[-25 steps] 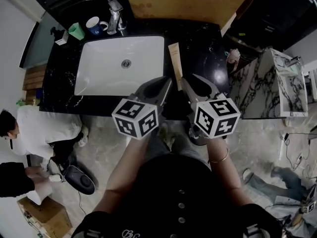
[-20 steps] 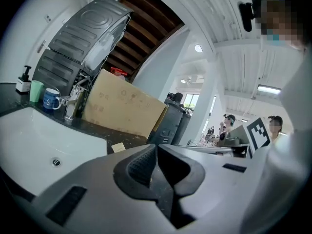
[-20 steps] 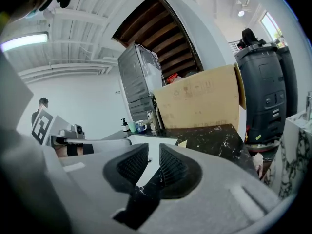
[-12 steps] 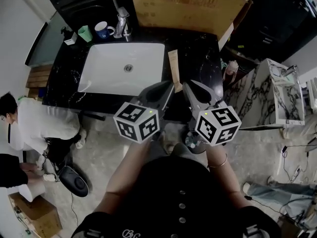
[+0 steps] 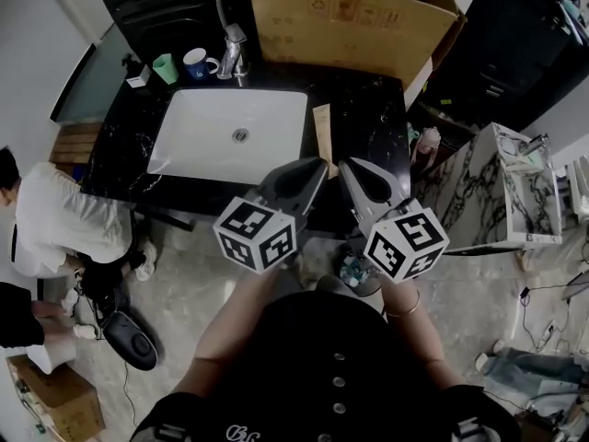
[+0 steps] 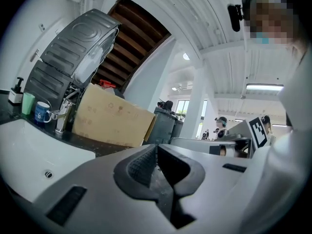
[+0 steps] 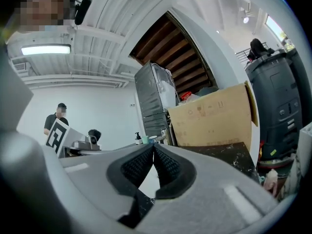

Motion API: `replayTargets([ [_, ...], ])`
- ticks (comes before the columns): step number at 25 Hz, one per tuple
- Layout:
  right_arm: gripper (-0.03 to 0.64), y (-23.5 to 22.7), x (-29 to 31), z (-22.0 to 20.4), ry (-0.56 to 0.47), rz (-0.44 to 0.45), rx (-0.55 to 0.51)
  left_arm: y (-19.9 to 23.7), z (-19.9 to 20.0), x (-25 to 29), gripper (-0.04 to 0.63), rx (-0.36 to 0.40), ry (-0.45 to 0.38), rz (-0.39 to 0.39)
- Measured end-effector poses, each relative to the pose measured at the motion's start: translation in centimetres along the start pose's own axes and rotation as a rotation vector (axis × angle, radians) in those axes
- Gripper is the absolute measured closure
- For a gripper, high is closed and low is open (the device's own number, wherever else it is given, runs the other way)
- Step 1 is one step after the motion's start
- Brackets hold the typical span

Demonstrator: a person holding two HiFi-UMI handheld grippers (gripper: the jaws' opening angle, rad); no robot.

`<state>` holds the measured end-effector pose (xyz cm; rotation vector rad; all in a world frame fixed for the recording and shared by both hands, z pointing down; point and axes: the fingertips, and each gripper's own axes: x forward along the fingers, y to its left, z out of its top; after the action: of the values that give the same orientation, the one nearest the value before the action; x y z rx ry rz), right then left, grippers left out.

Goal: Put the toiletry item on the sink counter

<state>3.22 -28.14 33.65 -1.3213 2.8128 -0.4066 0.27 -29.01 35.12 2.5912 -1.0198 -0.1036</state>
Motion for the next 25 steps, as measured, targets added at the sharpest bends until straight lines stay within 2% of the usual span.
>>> replayTargets([
  [5, 0.612, -0.2, 0.0, 0.2, -0.007, -0.006, -0.006, -0.1, 0.2, 0.2, 0.577, 0.030, 0.004, -0.008],
  [14, 0.612, -0.5, 0.9, -0.6, 0.019, -0.020, -0.012, 0.9, 0.1, 0.5, 0.578, 0.027, 0.027, 0.005],
  [25, 0.612, -0.1, 1.9, -0.4, 0.001, 0.003, -0.011, 1.7, -0.3, 0.7, 0.578, 0.015, 0.048, 0.004],
])
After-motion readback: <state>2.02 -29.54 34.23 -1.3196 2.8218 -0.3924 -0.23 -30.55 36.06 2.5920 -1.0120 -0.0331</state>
